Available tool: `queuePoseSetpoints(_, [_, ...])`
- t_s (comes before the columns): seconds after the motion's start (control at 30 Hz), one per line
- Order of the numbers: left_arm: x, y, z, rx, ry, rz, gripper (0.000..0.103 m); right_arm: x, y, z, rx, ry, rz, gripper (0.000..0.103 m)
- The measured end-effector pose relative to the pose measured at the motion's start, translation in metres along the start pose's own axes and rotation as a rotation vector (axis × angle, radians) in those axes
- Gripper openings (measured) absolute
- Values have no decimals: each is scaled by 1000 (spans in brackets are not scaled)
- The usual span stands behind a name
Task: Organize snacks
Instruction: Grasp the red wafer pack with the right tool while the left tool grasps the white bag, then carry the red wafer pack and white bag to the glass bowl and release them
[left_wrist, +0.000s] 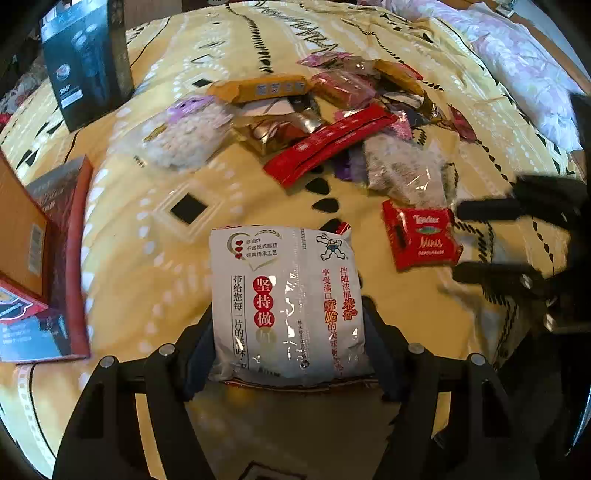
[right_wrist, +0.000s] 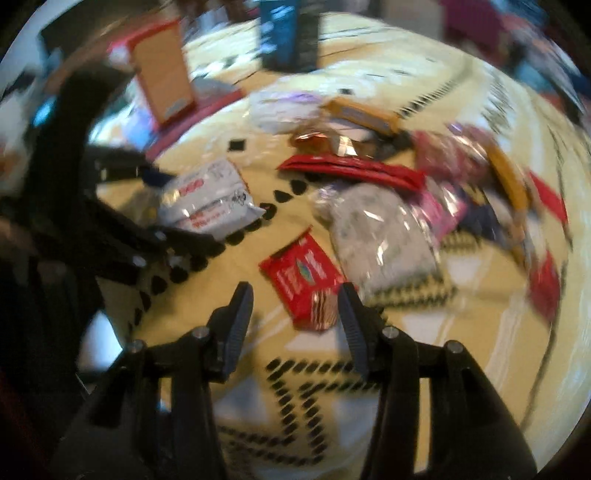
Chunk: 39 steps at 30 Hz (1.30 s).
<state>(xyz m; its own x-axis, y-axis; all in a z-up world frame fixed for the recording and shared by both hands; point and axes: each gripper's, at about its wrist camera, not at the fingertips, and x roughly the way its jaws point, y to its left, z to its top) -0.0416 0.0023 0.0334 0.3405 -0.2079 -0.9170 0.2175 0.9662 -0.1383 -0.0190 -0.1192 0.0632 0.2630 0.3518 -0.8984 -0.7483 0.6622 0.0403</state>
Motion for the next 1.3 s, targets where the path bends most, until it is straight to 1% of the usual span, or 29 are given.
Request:
queuePoseSetpoints(0.1, [-1,8,-3,-6,17,-25,73,19,1,13,-127,88,20,50])
queuePoseSetpoints(0.13, [-1,9,-3,-8,16,-28,73,23,0,14,-149,108,24,52])
queuePoseSetpoints(0.23, [0,10,-3,-7,24,-35,73,43,1,19,-223,205,51,53])
queuePoseSetpoints(0.27, [1,10,-2,-10,24,-35,74,46,2,20,-230,214,57,53])
queuePoseSetpoints(0.3, [1,9,-2,-12,25,-35,74,48,2,22,-228,225,65,54])
queuePoseSetpoints(0.4, [5,8,-1,-5,25,-17,76,56,-3,26,-166,242,70,54])
queuePoseSetpoints(0.47, [7,6,-1,4,28,1,76,59,-2,27,-120,244,48,53])
queuePoseSetpoints(0.5, [7,5,0,6,28,9,74,59,0,27,-101,244,32,50])
queuePoseSetpoints(0.53, [6,5,0,6,28,15,74,59,1,27,-70,244,19,44])
queuePoseSetpoints(0.57, [6,4,1,6,31,18,73,58,1,28,-47,242,21,41])
queuePoseSetpoints(0.6, [5,4,1,5,32,19,73,56,-1,29,-7,238,32,41])
queuePoseSetpoints(0.63, [3,4,1,5,32,19,73,51,-6,29,53,229,63,41])
queuePoseSetpoints(0.73, [-5,0,5,8,20,3,73,38,-18,28,155,211,115,41])
queuePoseSetpoints(0.83, [-23,-2,11,7,-4,-10,73,26,-29,28,228,202,148,41])
queuePoseSetpoints(0.93, [-50,-2,19,6,-41,-20,73,11,-40,34,289,177,170,41])
queuePoseSetpoints(1.03, [-91,2,28,5,-126,-22,73,-13,-44,46,320,109,168,41])
queuePoseSetpoints(1.13, [-136,17,37,-12,-221,-1,73,-43,-40,74,315,18,153,41])
queuePoseSetpoints(1.23, [-178,48,43,-65,-304,17,73,-66,-32,102,285,-49,144,41])
queuePoseSetpoints(1.3, [-207,76,43,-108,-362,54,73,-80,-22,131,259,-102,140,41])
